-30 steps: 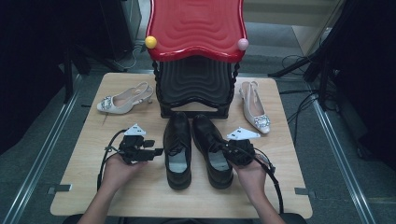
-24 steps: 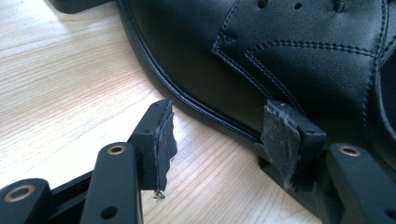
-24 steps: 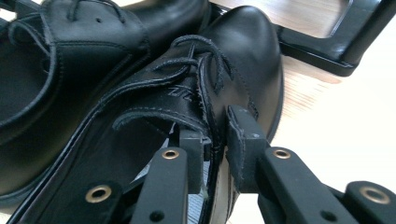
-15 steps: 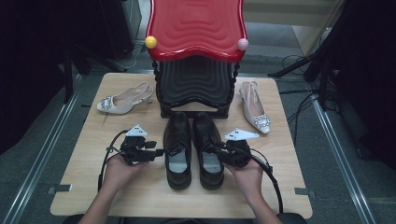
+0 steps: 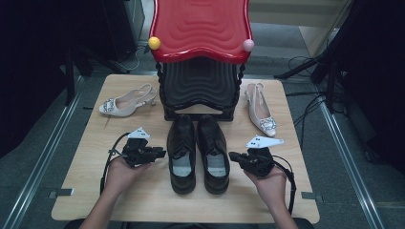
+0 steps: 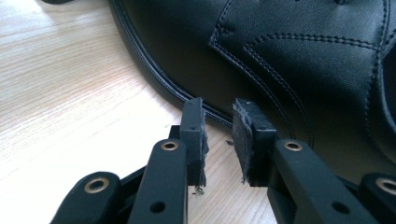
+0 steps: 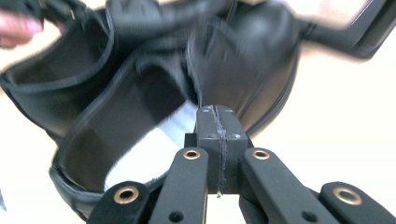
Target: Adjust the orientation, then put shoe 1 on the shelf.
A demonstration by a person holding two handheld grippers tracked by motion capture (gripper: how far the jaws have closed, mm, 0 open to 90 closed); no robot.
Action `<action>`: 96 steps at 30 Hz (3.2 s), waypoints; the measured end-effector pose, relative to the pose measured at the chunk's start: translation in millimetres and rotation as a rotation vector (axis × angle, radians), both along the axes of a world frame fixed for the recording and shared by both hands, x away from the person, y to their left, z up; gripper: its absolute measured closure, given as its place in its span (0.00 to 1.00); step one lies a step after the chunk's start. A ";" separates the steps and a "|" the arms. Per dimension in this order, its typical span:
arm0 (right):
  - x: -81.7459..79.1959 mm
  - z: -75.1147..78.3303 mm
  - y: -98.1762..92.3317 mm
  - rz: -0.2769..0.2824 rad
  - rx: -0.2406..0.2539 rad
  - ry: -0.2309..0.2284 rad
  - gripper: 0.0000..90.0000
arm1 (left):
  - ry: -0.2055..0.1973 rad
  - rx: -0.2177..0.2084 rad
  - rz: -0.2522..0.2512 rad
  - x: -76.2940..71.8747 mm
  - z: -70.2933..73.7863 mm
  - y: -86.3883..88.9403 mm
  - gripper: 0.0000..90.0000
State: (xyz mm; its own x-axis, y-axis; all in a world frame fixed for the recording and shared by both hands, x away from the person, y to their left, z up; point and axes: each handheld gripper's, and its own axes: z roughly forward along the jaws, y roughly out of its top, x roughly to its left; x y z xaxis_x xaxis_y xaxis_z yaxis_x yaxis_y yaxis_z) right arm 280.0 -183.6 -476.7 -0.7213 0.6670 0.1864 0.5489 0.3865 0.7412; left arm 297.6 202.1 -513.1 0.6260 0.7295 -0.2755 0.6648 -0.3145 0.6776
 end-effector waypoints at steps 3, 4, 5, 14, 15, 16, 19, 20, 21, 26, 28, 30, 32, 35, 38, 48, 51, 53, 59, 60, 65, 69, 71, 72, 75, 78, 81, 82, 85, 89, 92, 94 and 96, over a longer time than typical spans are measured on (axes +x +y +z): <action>2.5 -8.3 5.6 0.009 -0.033 0.026 1.00 | 0.005 0.001 -0.002 0.4 -0.6 -0.3 0.85; 3.0 -8.3 5.8 0.010 -0.030 0.031 1.00 | 0.006 -0.002 -0.003 0.4 -0.7 -0.5 0.85; 3.0 -8.3 6.0 0.010 -0.028 0.035 1.00 | 0.007 -0.002 -0.006 0.7 -1.0 -0.7 0.85; 1.2 -12.7 14.4 0.021 0.000 0.048 1.00 | 0.030 -0.001 -0.026 1.3 -4.1 -4.5 0.87; 1.3 -13.1 15.0 0.019 0.003 0.050 1.00 | 0.047 -0.008 -0.040 2.0 -5.6 -6.2 0.89; 1.2 -13.3 15.7 0.019 0.006 0.053 1.00 | 0.051 -0.011 -0.044 2.1 -6.8 -8.0 0.91; 1.9 -14.1 17.5 0.020 0.014 0.054 1.00 | 0.064 -0.033 -0.057 3.2 -8.1 -9.4 0.98; 2.3 -14.5 18.1 0.023 0.015 0.053 1.00 | 0.069 -0.036 -0.058 3.5 -8.4 -9.4 0.99; 2.6 -14.9 18.9 0.025 0.018 0.052 1.00 | 0.069 -0.035 -0.063 3.4 -8.6 -9.8 1.00; 5.7 -15.4 18.5 0.024 0.019 0.049 1.00 | 0.060 -0.027 -0.068 0.1 -8.8 -15.7 1.00; 7.3 -15.5 18.5 0.024 0.020 0.048 1.00 | 0.066 -0.030 -0.057 -0.7 -8.7 -16.1 1.00; 8.3 -15.3 18.6 0.024 0.019 0.045 1.00 | 0.072 -0.037 -0.054 -1.6 -9.0 -16.9 1.00; 9.1 -14.9 18.2 0.015 0.012 0.036 1.00 | 0.070 -0.032 -0.063 -4.1 -8.4 -19.4 1.00; 10.9 -13.6 15.1 -0.010 0.000 0.025 1.00 | 0.068 -0.036 -0.093 -10.3 -7.2 -26.2 1.00; 15.1 -13.0 10.7 -0.033 -0.009 0.013 1.00 | 0.062 -0.032 -0.109 -16.1 -6.7 -33.1 1.00; 29.5 -11.5 1.3 -0.090 0.006 0.000 1.00 | 0.060 -0.059 -0.129 -28.4 -9.5 -51.6 1.00; 33.1 -10.7 -3.8 -0.106 0.019 0.014 0.99 | 0.070 -0.039 -0.162 -27.6 -7.2 -49.0 0.99; 33.1 -9.0 -7.7 -0.111 0.034 0.022 0.97 | 0.060 -0.047 -0.155 -26.7 -3.2 -42.7 0.95; 25.9 -0.3 -13.1 -0.102 0.065 0.011 0.95 | 0.026 -0.100 -0.107 -20.8 10.4 -26.9 0.87; 24.4 1.3 -13.3 -0.102 0.065 0.005 0.94 | 0.028 -0.099 -0.104 -20.6 10.5 -26.5 0.86; 17.3 8.4 -13.8 -0.083 0.093 0.005 0.90 | 0.036 -0.074 -0.075 -16.4 12.2 -24.0 0.72; 10.6 10.9 -9.0 -0.054 0.092 0.006 0.88 | 0.037 -0.062 -0.068 -14.4 14.7 -24.9 0.66; 7.5 11.7 -5.9 -0.041 0.094 0.004 0.87 | 0.027 -0.063 -0.062 -14.1 17.2 -24.5 0.63; 6.1 12.1 -4.2 -0.034 0.095 0.005 0.86 | 0.026 -0.063 -0.060 -14.2 19.2 -24.2 0.63; 2.8 12.2 0.4 -0.014 0.101 0.004 0.84 | 0.021 -0.067 -0.055 -13.2 24.4 -23.1 0.60; -0.1 11.2 5.4 0.003 0.104 0.017 0.82 | 0.015 -0.054 -0.047 -10.8 29.2 -23.3 0.56; -2.4 9.8 12.4 0.021 0.100 0.019 0.80 | 0.008 -0.052 -0.046 -7.8 34.9 -25.6 0.54; -2.6 9.5 13.8 0.025 0.101 0.017 0.79 | 0.006 -0.054 -0.050 -6.8 37.3 -26.6 0.54; -4.3 9.5 19.1 0.033 0.109 0.025 0.76 | -0.008 -0.053 -0.063 -4.6 45.0 -29.3 0.54; -6.2 11.8 29.0 0.046 0.094 0.025 0.73 | -0.030 -0.065 -0.060 -1.1 55.1 -30.7 0.54; -6.9 13.0 39.6 0.057 0.059 0.024 0.70 | -0.043 -0.074 -0.066 1.3 63.4 -32.2 0.54; -7.6 12.1 46.4 0.071 0.047 0.027 0.68 | -0.045 -0.078 -0.072 1.8 67.5 -34.0 0.54; -8.3 10.5 51.5 0.082 0.036 0.024 0.68 | -0.049 -0.073 -0.081 2.9 71.3 -36.0 0.54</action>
State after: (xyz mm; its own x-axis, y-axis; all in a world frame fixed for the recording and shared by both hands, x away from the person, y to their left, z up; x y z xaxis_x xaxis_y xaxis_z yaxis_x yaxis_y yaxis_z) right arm 271.7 -132.1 -466.2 -0.7681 0.5988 0.2271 0.5343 0.4037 0.7427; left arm 300.4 166.2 -441.8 0.6959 0.6553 -0.2938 0.6048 -0.3142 0.7318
